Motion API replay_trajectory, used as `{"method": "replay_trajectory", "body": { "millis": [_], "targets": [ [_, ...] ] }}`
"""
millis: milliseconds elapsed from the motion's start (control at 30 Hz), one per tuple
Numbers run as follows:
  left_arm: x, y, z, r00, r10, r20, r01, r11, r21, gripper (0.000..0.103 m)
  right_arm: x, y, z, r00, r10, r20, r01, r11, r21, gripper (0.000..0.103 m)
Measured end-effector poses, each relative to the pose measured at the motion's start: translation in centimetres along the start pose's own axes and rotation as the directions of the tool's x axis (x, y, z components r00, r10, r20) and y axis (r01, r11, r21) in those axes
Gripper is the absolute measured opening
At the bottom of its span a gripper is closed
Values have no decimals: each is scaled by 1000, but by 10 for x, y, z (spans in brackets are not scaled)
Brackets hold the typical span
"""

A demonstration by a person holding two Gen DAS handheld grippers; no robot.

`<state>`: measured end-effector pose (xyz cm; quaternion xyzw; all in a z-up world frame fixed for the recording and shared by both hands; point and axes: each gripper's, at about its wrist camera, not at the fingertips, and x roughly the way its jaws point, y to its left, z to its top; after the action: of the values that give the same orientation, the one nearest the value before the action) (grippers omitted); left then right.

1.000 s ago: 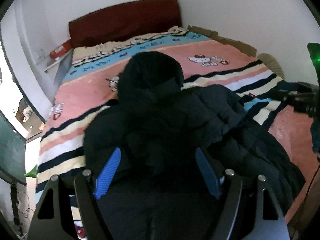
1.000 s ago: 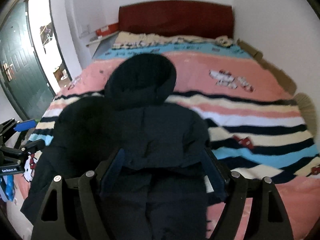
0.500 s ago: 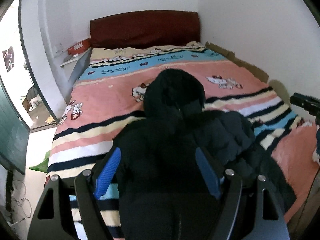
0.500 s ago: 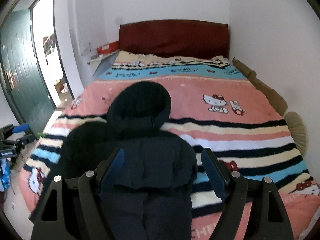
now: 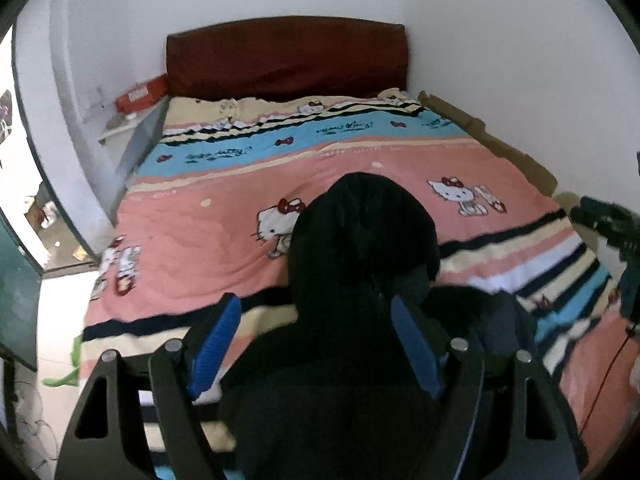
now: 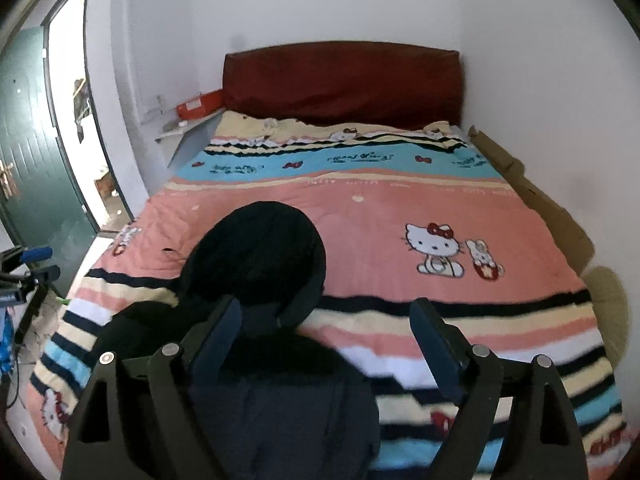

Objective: Fold large clothes

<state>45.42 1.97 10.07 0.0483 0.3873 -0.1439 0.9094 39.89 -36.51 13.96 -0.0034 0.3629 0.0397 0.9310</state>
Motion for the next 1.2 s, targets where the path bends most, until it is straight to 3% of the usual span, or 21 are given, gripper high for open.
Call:
{"method": "replay_trajectory", "body": {
  "millis": [167, 400, 600, 900, 933, 967, 1000, 1033, 1067, 1100, 1200],
  "targets": [
    [101, 0, 39, 1000, -2, -28, 1, 1000, -17, 76, 95, 2, 22, 999, 32, -37, -31, 999, 5, 86],
    [216, 5, 66, 998, 0, -61, -3, 998, -58, 76, 221, -5, 34, 995, 64, -71, -58, 994, 88, 86],
    [281, 6, 71, 997, -24, -78, 19, 998, -64, 76, 304, -11, 32, 990, 122, -71, -107, 978, 181, 87],
    [327, -7, 64, 991, -56, -122, 50, 997, -54, 76, 364, 0, 26, 982, 155, -111, -133, 975, 180, 87],
    [328, -9, 62, 991, -56, -123, 50, 998, -49, 74, 368, 3, 24, 979, 163, -122, -141, 975, 174, 84],
    [329, -12, 59, 991, -54, -125, 48, 998, -43, 71, 370, 6, 24, 977, 170, -129, -147, 975, 168, 71],
    [331, -14, 58, 990, -56, -130, 51, 998, -43, 57, 370, 8, 23, 975, 181, -131, -158, 974, 164, 60],
    [332, -15, 56, 988, -60, -141, 54, 998, -46, 38, 371, 9, 22, 972, 191, -137, -167, 971, 170, 36],
    [333, -16, 53, 986, -49, -158, 42, 998, -48, 29, 371, 10, 21, 969, 201, -144, -174, 969, 177, 25],
    [332, -16, 52, 986, -42, -164, 34, 998, -48, 18, 370, 11, 20, 965, 212, -151, -184, 966, 180, 20],
    [316, -13, 48, 986, -54, -156, 44, 997, -69, 14, 357, 13, 20, 965, 215, -149, -188, 967, 174, 12]
  ]
}}
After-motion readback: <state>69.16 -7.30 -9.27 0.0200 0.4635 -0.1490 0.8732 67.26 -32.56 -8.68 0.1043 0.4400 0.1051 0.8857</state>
